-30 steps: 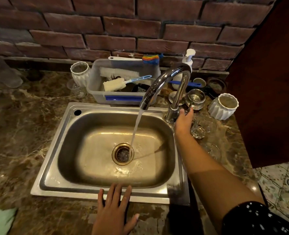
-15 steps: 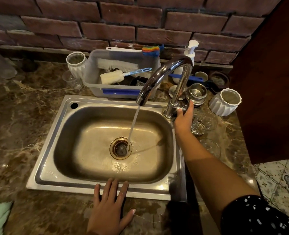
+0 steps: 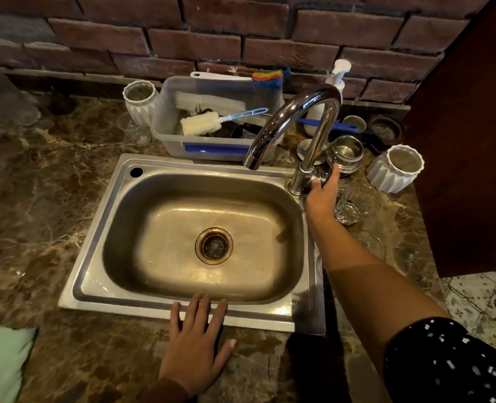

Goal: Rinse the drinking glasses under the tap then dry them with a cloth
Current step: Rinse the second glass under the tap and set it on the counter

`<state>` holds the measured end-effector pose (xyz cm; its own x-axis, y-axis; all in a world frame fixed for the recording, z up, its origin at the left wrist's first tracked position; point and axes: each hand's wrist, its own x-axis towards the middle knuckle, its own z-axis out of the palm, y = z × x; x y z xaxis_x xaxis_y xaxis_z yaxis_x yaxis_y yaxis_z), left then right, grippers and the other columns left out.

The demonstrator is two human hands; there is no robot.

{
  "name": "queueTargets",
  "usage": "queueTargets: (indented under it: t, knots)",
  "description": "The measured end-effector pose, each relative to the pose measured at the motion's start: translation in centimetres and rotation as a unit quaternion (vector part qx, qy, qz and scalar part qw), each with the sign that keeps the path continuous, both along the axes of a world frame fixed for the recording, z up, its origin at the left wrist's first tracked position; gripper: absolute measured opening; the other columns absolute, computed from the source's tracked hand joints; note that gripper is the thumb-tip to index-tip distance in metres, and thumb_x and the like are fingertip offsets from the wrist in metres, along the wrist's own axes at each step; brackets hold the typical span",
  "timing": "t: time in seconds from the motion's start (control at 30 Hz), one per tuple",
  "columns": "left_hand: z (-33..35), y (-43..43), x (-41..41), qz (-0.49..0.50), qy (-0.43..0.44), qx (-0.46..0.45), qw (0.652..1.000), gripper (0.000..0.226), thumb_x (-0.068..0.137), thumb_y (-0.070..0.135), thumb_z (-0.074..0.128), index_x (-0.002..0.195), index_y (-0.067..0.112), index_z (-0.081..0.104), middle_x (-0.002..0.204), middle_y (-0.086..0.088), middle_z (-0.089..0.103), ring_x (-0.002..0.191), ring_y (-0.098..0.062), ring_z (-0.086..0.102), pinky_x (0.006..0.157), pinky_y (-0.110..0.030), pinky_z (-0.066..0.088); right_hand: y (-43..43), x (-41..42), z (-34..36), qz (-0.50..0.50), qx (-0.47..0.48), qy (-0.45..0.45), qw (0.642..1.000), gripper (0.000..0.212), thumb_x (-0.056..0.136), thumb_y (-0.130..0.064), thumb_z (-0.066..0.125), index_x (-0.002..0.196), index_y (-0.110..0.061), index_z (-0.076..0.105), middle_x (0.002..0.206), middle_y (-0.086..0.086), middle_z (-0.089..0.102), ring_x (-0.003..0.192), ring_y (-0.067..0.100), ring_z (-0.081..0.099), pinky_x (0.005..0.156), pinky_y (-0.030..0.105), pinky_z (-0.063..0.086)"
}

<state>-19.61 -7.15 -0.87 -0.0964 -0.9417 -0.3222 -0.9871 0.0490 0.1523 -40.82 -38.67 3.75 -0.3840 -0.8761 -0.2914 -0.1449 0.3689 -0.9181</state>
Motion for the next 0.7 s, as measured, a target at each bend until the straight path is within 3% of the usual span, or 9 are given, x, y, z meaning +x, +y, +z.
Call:
queueTargets:
  t: [0.13, 0.27, 0.37, 0.43, 0.5, 0.6, 0.7]
  knots:
    - [-0.4, 0.0, 0.0, -0.002, -0.011, -0.010, 1.000, 0.063, 0.097, 0.060, 0.035, 0.145, 0.023, 0.051, 0.140, -0.013, 0.061, 0.134, -0.035, 0.053, 0.116, -0.058, 0.009, -0.2, 0.0, -0.1, -0.008, 0.007, 0.001, 1.000, 0.063, 0.103, -0.010, 0.046, 0.157, -0.029, 0.018, 0.161, 0.010, 0.027, 0.145, 0.030, 0.033, 0.116, 0.046, 0.030]
    - [-0.3, 0.1, 0.0, 0.009, -0.006, -0.019, 1.000, 0.059, 0.104, 0.051, 0.017, 0.145, 0.025, 0.051, 0.138, -0.010, 0.063, 0.133, -0.033, 0.054, 0.115, -0.058, 0.015, 0.1, 0.2, 0.3, -0.010, 0.015, -0.014, 1.000, 0.069, 0.101, -0.003, 0.047, 0.157, -0.032, 0.018, 0.160, 0.009, 0.027, 0.144, 0.029, 0.035, 0.118, 0.046, 0.032]
    - [-0.3, 0.2, 0.1, 0.009, -0.001, -0.025, 1.000, 0.052, 0.103, 0.045, 0.028, 0.147, 0.027, 0.049, 0.138, -0.006, 0.062, 0.134, -0.031, 0.054, 0.114, -0.059, 0.018, 1.2, 0.9, 0.7, -0.006, 0.030, -0.016, 0.999, 0.073, 0.098, -0.001, 0.049, 0.158, -0.028, 0.015, 0.165, 0.007, 0.019, 0.149, 0.027, 0.024, 0.121, 0.046, 0.026]
    - [-0.3, 0.2, 0.1, 0.009, 0.007, -0.027, 1.000, 0.051, 0.101, 0.043, 0.032, 0.146, 0.029, 0.048, 0.138, -0.005, 0.061, 0.134, -0.030, 0.052, 0.114, -0.059, 0.019, 2.8, 1.4, 1.4, -0.008, 0.028, -0.020, 0.999, 0.072, 0.096, -0.004, 0.052, 0.158, -0.022, 0.019, 0.162, 0.005, 0.026, 0.148, 0.025, 0.028, 0.121, 0.044, 0.027]
    - [-0.3, 0.3, 0.1, 0.008, 0.009, -0.025, 1.000, 0.050, 0.101, 0.044, 0.032, 0.146, 0.030, 0.049, 0.139, -0.004, 0.062, 0.134, -0.029, 0.053, 0.113, -0.059, 0.020, 5.1, 2.2, 2.6, -0.017, 0.018, -0.027, 0.999, 0.064, 0.097, -0.007, 0.052, 0.155, -0.019, 0.027, 0.147, 0.001, 0.045, 0.134, 0.020, 0.045, 0.113, 0.038, 0.036]
    - [0.6, 0.2, 0.2, 0.023, 0.025, -0.013, 0.999, 0.049, 0.103, 0.047, 0.028, 0.147, 0.034, 0.045, 0.146, -0.001, 0.057, 0.139, -0.026, 0.047, 0.117, -0.056, 0.011, 9.8, 3.9, 3.8, -0.004, 0.014, 0.001, 1.000, 0.049, 0.098, -0.009, 0.053, 0.145, -0.018, 0.042, 0.130, -0.002, 0.054, 0.111, 0.017, 0.053, 0.087, 0.030, 0.049]
    - [2.1, 0.1, 0.6, 0.027, 0.089, 0.008, 0.996, 0.054, 0.102, 0.050, 0.031, 0.154, 0.038, 0.029, 0.162, 0.009, 0.032, 0.152, -0.017, 0.021, 0.121, -0.051, -0.007, 13.8, 6.0, 3.8, 0.073, 0.034, 0.002, 0.997, 0.026, 0.094, -0.012, 0.059, 0.119, -0.018, 0.061, 0.111, 0.007, 0.069, 0.094, 0.020, 0.063, 0.081, 0.038, 0.053]
